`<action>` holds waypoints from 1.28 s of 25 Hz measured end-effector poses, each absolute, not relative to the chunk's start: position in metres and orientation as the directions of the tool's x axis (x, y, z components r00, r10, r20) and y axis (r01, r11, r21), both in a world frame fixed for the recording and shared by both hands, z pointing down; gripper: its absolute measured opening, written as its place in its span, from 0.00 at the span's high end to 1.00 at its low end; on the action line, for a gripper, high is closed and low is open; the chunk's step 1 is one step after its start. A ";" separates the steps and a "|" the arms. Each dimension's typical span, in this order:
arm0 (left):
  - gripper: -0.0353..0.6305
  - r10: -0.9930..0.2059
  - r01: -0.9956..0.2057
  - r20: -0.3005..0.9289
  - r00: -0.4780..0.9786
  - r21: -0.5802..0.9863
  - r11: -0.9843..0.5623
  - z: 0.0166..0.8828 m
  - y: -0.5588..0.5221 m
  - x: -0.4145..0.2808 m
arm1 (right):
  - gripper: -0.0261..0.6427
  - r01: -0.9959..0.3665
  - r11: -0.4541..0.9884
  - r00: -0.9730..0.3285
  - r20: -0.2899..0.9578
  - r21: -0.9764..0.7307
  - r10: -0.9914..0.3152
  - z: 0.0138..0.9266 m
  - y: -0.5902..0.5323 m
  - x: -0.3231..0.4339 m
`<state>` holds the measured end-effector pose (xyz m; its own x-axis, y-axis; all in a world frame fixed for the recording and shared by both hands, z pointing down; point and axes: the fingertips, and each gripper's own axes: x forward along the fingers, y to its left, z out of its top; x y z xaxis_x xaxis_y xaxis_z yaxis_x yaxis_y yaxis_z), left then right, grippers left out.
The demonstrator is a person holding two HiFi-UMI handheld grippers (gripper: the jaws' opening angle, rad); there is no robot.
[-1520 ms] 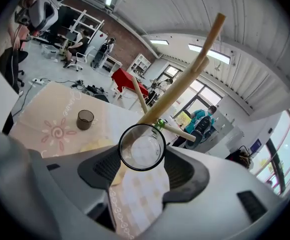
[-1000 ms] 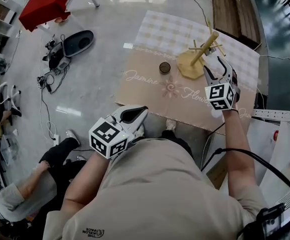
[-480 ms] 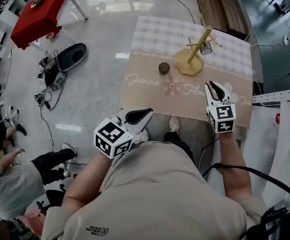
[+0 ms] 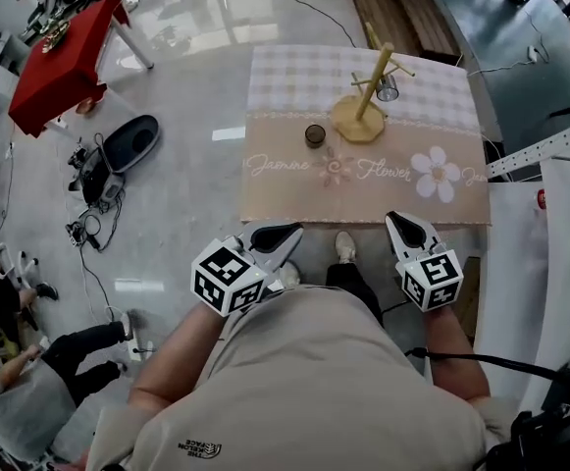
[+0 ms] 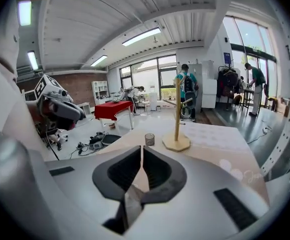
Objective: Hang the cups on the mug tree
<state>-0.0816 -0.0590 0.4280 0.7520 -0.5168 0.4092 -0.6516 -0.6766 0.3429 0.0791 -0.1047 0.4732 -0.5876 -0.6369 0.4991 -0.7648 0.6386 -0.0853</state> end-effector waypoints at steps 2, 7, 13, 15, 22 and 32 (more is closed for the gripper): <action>0.94 -0.510 -0.643 0.405 0.759 0.341 -0.686 0.427 -0.053 -0.083 | 0.92 -0.763 0.640 -0.592 0.498 -0.093 -0.633 0.471 -0.089 0.074; 0.94 -0.501 -0.634 0.402 0.766 0.342 -0.694 0.429 -0.037 -0.088 | 0.93 -0.758 0.645 -0.598 0.496 -0.095 -0.629 0.466 -0.062 0.063; 0.94 -0.509 -0.640 0.400 0.762 0.349 -0.684 0.432 -0.023 -0.100 | 0.94 -0.740 0.667 -0.615 0.488 -0.086 -0.620 0.461 -0.047 0.044; 0.94 -0.515 -0.645 0.399 0.758 0.348 -0.680 0.432 -0.020 -0.104 | 0.94 -0.732 0.677 -0.622 0.484 -0.079 -0.616 0.459 -0.046 0.038; 0.94 -0.544 -0.667 0.394 0.741 0.344 -0.660 0.431 -0.013 -0.117 | 0.94 -0.703 0.709 -0.642 0.479 -0.057 -0.599 0.454 -0.045 0.022; 0.94 -0.560 -0.679 0.387 0.732 0.346 -0.648 0.431 -0.004 -0.129 | 0.94 -0.675 0.737 -0.658 0.477 -0.029 -0.583 0.447 -0.044 0.005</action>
<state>-0.1286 -0.0044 0.4308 0.7323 -0.5601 0.3874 -0.6786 -0.6482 0.3455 0.0054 -0.0439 0.4470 -0.6577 -0.5830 0.4770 -0.6748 0.7374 -0.0292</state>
